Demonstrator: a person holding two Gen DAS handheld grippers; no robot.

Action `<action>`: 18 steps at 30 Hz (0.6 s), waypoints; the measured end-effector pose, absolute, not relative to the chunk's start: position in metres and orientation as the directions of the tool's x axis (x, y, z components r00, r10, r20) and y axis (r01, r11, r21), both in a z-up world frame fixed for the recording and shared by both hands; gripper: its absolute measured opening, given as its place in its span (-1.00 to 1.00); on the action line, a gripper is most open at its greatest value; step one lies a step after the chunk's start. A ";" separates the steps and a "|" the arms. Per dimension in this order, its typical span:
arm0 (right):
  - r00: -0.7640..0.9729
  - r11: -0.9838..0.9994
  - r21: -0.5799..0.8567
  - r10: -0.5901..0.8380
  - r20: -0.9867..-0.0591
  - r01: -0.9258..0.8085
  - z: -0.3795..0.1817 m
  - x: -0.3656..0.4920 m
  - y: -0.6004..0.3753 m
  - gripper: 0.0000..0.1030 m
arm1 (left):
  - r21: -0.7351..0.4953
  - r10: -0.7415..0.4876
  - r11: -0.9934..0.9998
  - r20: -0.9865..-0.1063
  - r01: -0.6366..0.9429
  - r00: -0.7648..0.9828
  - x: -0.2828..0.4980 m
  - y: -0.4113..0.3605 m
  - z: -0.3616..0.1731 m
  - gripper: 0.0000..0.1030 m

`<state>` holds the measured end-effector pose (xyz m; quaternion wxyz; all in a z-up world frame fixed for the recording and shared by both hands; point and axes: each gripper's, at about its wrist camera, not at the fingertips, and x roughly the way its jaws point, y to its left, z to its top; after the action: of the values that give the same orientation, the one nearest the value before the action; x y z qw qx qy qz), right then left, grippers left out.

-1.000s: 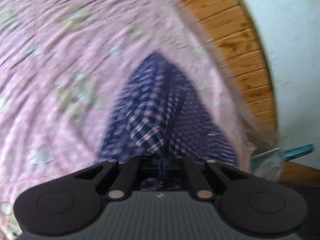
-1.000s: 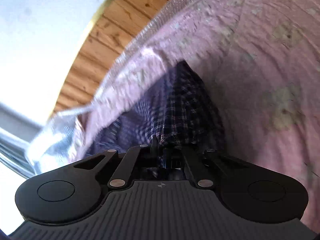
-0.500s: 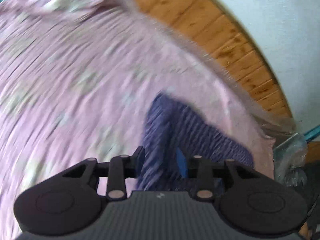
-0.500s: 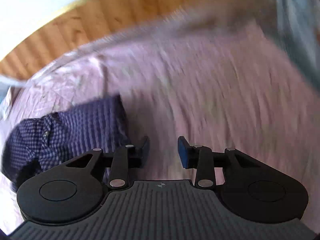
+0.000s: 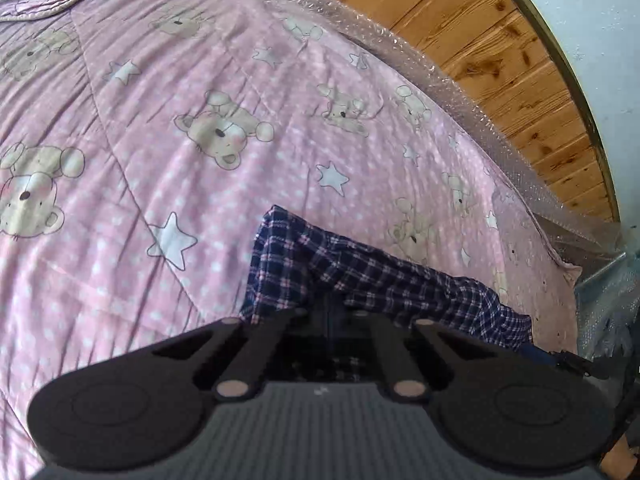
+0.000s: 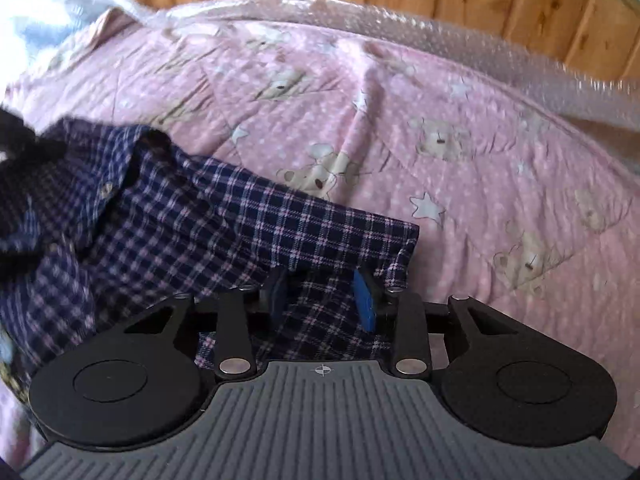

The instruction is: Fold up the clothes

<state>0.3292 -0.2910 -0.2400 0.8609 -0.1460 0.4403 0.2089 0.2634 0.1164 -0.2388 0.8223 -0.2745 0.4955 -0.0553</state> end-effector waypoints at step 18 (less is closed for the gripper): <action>0.547 0.918 0.068 0.291 -0.785 -0.390 -0.210 0.240 -0.342 -0.39 | -0.552 -0.400 0.821 -0.738 -0.146 0.543 0.148 0.123 -0.197 -0.31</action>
<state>0.2404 -0.3420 -0.2104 0.8777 -0.0571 0.4345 0.1938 0.1481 0.1228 -0.1975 0.8292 -0.2895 0.4720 -0.0765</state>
